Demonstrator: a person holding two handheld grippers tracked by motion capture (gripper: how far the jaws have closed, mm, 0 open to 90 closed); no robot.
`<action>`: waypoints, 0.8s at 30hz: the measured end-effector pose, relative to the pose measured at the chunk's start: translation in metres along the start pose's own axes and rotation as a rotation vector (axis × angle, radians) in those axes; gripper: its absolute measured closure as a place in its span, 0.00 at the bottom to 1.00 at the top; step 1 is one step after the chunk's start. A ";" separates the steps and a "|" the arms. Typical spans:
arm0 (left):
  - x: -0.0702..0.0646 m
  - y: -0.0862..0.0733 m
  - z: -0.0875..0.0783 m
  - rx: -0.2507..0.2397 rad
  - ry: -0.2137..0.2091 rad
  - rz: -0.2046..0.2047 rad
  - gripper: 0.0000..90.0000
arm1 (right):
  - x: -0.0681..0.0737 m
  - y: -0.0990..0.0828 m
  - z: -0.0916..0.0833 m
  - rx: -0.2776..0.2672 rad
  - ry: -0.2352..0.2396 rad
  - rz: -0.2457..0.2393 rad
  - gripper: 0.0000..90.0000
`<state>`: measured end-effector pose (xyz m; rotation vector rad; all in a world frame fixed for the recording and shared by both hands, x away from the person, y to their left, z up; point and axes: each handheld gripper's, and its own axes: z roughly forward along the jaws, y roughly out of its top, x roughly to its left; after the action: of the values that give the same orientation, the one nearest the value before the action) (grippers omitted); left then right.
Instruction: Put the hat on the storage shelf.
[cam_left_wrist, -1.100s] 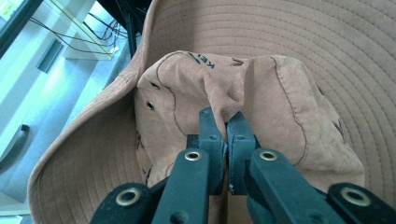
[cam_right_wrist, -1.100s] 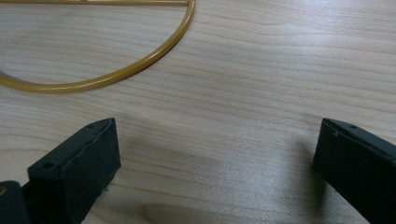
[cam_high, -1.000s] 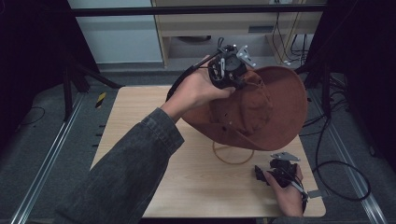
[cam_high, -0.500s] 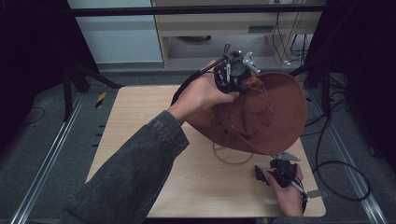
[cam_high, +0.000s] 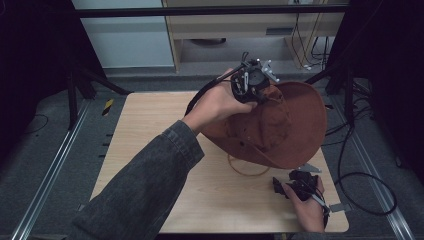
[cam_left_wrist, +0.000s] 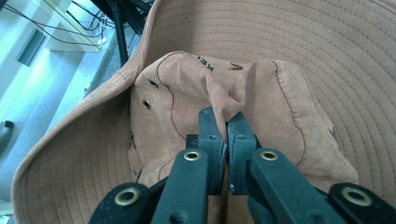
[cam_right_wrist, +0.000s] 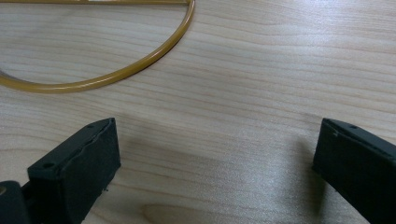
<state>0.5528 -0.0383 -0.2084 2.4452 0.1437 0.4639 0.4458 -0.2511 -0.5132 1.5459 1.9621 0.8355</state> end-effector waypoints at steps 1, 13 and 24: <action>0.000 0.000 0.001 0.001 0.000 0.000 0.96 | 0.000 0.000 0.000 0.000 0.000 0.000 0.01; 0.000 -0.002 0.004 -0.007 0.007 -0.009 0.91 | 0.000 0.000 0.000 0.000 0.000 0.000 0.01; 0.001 -0.012 -0.011 -0.077 0.051 -0.065 0.52 | 0.000 0.000 0.000 0.000 -0.002 -0.002 0.01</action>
<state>0.5502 -0.0226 -0.2071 2.3469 0.2217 0.4939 0.4458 -0.2510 -0.5132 1.5446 1.9623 0.8329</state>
